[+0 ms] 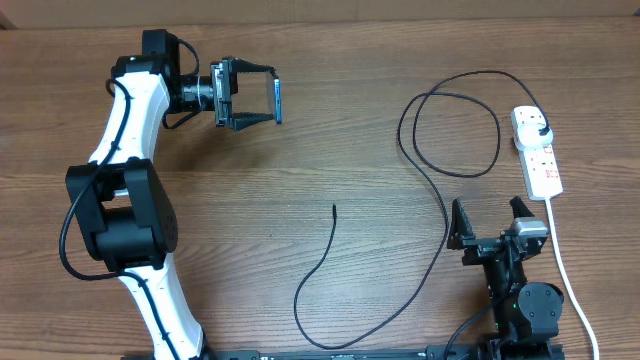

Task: Plug charger to phone and switch on socket

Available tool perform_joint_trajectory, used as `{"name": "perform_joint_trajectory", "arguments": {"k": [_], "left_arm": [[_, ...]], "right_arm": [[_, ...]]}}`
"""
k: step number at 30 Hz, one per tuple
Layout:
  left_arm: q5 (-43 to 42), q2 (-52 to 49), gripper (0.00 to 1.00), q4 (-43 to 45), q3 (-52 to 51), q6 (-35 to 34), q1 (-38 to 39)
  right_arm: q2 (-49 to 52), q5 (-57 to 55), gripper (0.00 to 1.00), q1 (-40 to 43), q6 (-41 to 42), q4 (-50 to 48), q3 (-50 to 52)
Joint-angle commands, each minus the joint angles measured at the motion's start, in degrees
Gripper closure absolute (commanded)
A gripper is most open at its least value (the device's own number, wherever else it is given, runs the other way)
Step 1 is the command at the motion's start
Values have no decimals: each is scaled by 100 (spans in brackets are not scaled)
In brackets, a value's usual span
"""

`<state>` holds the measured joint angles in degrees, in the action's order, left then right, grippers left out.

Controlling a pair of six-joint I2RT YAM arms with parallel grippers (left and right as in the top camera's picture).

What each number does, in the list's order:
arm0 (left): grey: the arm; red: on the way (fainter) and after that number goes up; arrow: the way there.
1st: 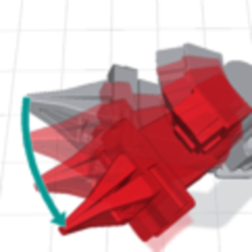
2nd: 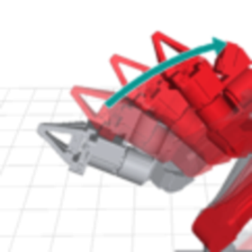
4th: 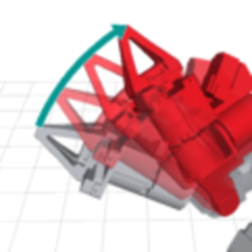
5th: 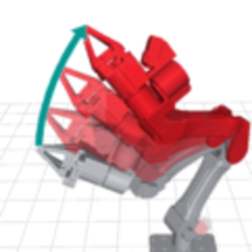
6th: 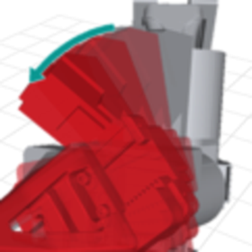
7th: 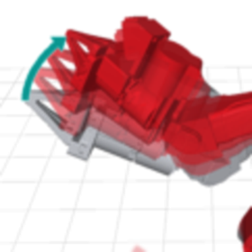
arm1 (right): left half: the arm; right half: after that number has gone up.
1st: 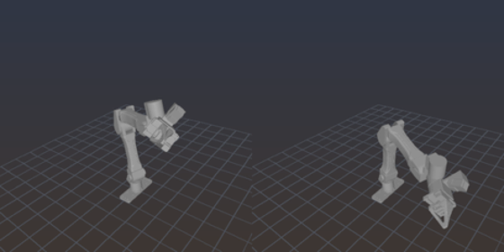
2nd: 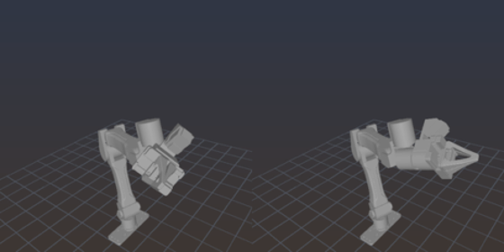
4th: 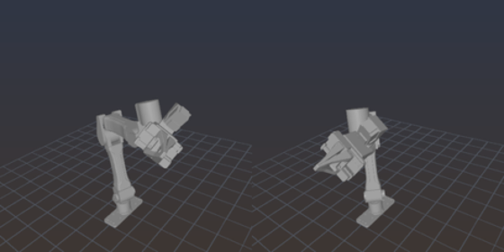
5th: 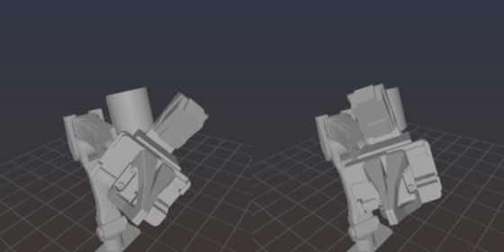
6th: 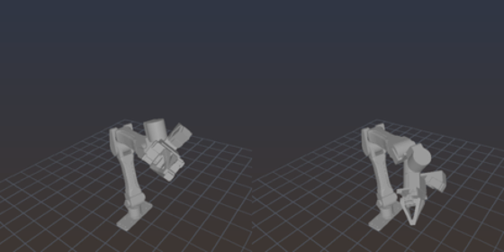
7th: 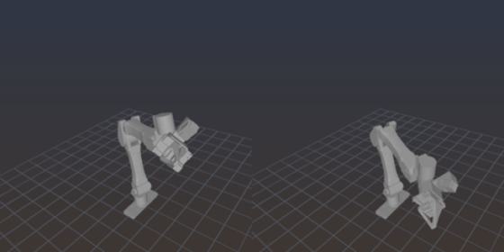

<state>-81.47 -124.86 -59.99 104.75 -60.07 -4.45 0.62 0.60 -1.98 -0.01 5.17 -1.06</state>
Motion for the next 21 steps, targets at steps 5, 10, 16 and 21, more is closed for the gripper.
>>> {"name": "perform_joint_trajectory", "arguments": {"k": [5,10,16,21], "left_arm": [[-348,-15,96,-2,197,-81,68],[-350,-15,96,-2,197,-81,68],[-348,-15,96,-2,197,-81,68],[-348,-15,96,-2,197,-81,72]], "right_arm": [[-46,-57,0,-31,-9,-33,61],[-46,-55,0,-31,-9,-33,61],[-46,103,0,-33,39,-205,61],[-46,820,0,-31,35,-323,61]]}}
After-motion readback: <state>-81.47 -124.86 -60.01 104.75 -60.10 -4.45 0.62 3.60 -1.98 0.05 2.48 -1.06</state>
